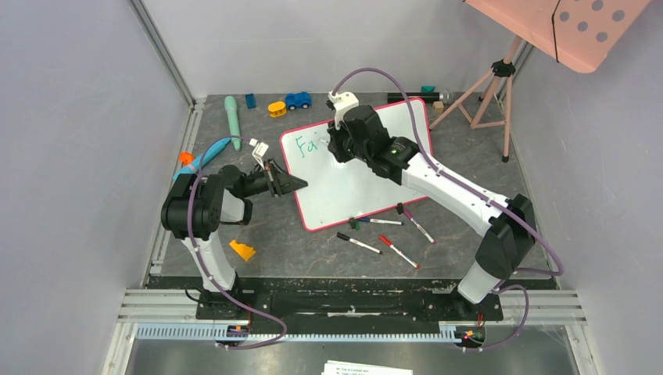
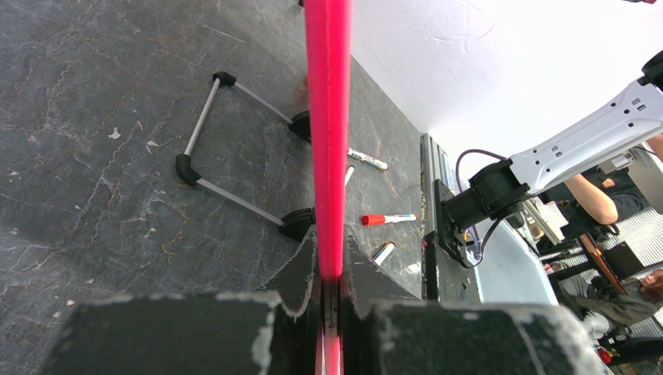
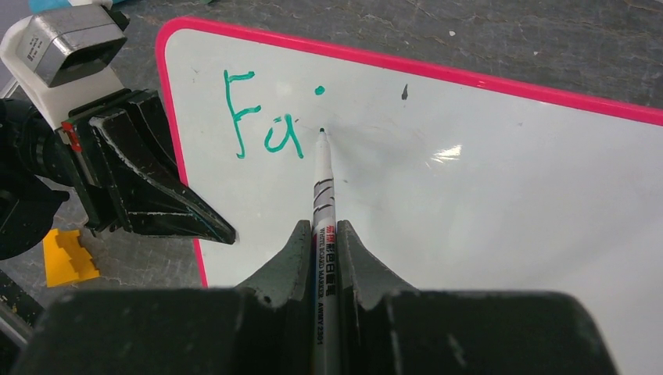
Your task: Write a sentence on the whiteboard
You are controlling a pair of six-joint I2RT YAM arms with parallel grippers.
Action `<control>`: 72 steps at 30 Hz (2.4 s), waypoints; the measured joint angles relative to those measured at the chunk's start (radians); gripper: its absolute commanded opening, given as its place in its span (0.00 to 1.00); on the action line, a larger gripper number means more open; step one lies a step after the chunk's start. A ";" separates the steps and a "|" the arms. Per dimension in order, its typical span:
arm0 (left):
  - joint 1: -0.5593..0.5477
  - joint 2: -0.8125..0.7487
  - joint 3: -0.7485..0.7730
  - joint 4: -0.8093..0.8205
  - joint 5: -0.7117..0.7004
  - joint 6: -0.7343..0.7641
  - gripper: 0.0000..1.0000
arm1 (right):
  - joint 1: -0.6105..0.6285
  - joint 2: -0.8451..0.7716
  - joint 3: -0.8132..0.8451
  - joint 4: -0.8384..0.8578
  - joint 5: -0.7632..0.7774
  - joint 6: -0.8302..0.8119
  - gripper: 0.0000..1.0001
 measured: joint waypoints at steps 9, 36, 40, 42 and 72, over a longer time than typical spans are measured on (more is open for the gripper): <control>0.000 0.000 0.000 0.000 0.000 0.000 0.02 | 0.000 0.017 0.000 0.000 -0.005 0.000 0.00; 0.000 0.000 0.000 -0.001 -0.002 0.000 0.02 | 0.000 -0.030 -0.099 0.026 -0.009 0.002 0.00; 0.000 0.000 0.000 -0.001 -0.002 0.000 0.02 | 0.000 -0.039 -0.114 0.026 -0.009 0.004 0.00; 0.000 0.000 0.000 -0.001 -0.002 0.000 0.02 | 0.000 -0.039 -0.114 0.027 -0.009 0.006 0.00; 0.000 -0.013 -0.019 0.001 -0.009 0.005 0.02 | -0.015 -0.062 -0.053 0.016 -0.042 -0.028 0.00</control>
